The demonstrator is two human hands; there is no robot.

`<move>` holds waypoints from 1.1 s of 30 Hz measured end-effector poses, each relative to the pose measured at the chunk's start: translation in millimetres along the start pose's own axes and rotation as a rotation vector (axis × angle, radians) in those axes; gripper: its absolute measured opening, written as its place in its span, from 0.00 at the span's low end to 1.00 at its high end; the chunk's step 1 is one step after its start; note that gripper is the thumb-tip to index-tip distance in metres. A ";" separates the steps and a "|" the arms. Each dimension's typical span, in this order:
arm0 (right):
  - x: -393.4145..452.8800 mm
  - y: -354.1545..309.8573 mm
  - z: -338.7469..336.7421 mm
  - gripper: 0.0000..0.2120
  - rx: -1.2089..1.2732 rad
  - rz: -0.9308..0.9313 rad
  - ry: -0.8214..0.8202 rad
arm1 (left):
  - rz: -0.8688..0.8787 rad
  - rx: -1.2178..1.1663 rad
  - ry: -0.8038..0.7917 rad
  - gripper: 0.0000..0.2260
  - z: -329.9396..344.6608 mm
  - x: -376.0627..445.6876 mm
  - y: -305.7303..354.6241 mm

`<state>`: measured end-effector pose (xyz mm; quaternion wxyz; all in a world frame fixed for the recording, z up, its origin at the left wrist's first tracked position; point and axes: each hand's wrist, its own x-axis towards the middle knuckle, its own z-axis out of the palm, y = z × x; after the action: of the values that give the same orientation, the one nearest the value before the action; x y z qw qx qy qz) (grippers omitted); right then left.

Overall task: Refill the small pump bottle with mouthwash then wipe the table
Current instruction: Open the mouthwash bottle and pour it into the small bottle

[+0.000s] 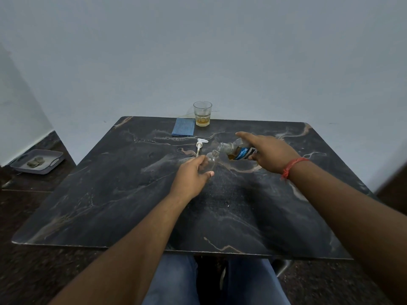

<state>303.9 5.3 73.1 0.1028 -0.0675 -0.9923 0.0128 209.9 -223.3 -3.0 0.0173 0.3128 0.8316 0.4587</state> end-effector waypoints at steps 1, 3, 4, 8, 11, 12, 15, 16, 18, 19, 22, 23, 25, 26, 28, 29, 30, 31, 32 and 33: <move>0.4 0.2 -0.9 0.38 -0.008 -0.004 0.000 | 0.001 0.003 0.002 0.20 -0.1 -0.2 0.3; 1.1 0.5 -2.1 0.38 -0.028 -0.010 0.002 | 0.003 0.017 0.003 0.19 -0.2 -0.2 0.7; 1.5 0.6 -2.5 0.38 -0.037 -0.012 0.001 | 0.003 0.022 0.003 0.19 -0.1 -0.1 0.8; 3.1 1.0 -4.4 0.39 -0.063 -0.021 0.000 | -0.008 0.001 0.001 0.21 -0.6 -0.8 2.0; 4.0 1.7 -6.5 0.39 -0.076 -0.028 -0.002 | -0.008 0.007 -0.001 0.21 -0.4 -0.3 2.0; 4.3 1.9 -7.3 0.40 -0.077 -0.032 -0.002 | -0.007 0.013 0.000 0.20 -0.3 0.0 2.0; 5.7 2.5 -9.0 0.40 -0.080 -0.046 -0.012 | -0.009 0.012 0.000 0.20 -0.1 0.3 1.9; 6.2 2.5 -9.5 0.41 -0.083 -0.051 -0.014 | -0.008 0.010 0.000 0.20 0.0 0.4 2.0; 7.1 2.9 -10.8 0.41 -0.094 -0.059 -0.007 | -0.006 0.012 0.001 0.20 0.3 0.3 2.0; 7.5 3.0 -11.5 0.40 -0.101 -0.064 -0.002 | -0.006 0.013 0.001 0.20 0.3 0.3 1.8; 8.6 3.2 -13.6 0.39 -0.122 -0.077 0.001 | -0.004 0.023 -0.002 0.19 0.2 0.5 1.4; 8.9 3.3 -14.4 0.39 -0.129 -0.081 0.003 | -0.002 0.026 -0.003 0.19 0.1 0.6 1.3; 9.9 3.5 -15.7 0.39 -0.140 -0.091 0.007 | -0.001 0.023 -0.006 0.20 -0.4 0.5 1.7; 10.5 3.4 -16.3 0.39 -0.145 -0.095 0.008 | -0.002 0.023 -0.009 0.20 -0.7 0.5 2.0; 11.8 3.1 -16.8 0.39 -0.163 -0.103 0.012 | 0.001 0.034 -0.010 0.20 -1.0 0.6 2.3; 12.7 3.0 -17.0 0.39 -0.173 -0.106 0.011 | 0.003 0.041 -0.012 0.20 -1.2 0.6 2.2; 13.4 3.1 -17.0 0.39 -0.180 -0.111 0.012 | 0.005 0.047 -0.013 0.19 -1.5 0.6 2.4; 14.4 3.5 -16.8 0.39 -0.184 -0.117 0.011 | 0.008 0.055 -0.014 0.18 -1.7 0.6 2.6; 15.3 4.1 -16.6 0.39 -0.187 -0.121 0.008 | 0.009 0.061 -0.012 0.17 -1.8 0.5 2.6; 16.3 4.9 -16.6 0.40 -0.189 -0.125 0.006 | 0.009 0.061 -0.009 0.16 -1.7 0.5 2.7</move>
<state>292.2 12.6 92.5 0.0996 -0.0150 -0.9911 -0.0873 210.3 -223.3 0.2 0.0093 0.3191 0.8437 0.4317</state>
